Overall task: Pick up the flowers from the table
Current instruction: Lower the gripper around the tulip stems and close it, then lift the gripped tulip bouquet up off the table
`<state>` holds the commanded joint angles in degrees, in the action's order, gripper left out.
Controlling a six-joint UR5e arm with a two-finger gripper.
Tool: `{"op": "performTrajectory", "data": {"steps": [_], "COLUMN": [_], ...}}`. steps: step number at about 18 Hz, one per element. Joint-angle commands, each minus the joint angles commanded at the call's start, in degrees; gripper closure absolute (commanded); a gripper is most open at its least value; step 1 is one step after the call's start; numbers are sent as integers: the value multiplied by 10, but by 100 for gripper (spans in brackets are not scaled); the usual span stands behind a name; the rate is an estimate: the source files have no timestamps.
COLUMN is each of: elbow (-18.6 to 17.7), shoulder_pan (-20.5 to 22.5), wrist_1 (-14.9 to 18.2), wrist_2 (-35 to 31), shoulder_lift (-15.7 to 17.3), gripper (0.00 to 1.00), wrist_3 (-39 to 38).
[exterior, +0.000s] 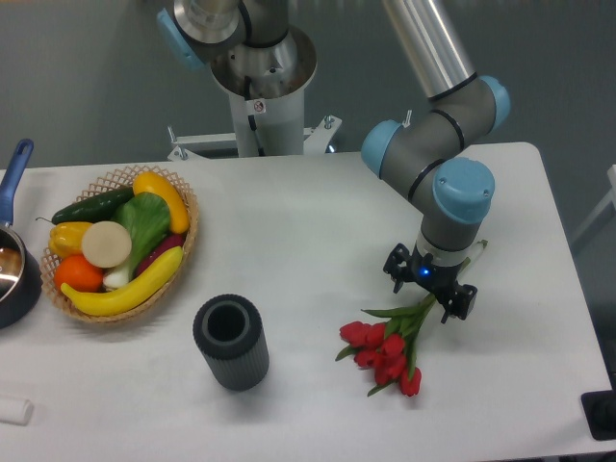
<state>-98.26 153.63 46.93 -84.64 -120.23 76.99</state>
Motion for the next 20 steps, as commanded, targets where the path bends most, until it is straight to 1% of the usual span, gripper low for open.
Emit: {"op": "performTrajectory", "data": {"steps": [4,6,7,13,16,17,18,20], "elbow": [-1,-2,-2,5,10,10,10,11], "shoulder_pan": [0,0,0,0,0,0,0,0], "wrist_1": [-2,-2,-2,-3,-7,-7,-8,-10], "wrist_2": [0,0,0,1,1,1,1,2], "shoulder_lift": [-2,-3,-2,-3,-6,-6,-5,-5], "gripper": [0,8,16,52,61,71,75,75], "wrist_3": [-1,-1,-1,-5,-5,-6,-5,-4]}}
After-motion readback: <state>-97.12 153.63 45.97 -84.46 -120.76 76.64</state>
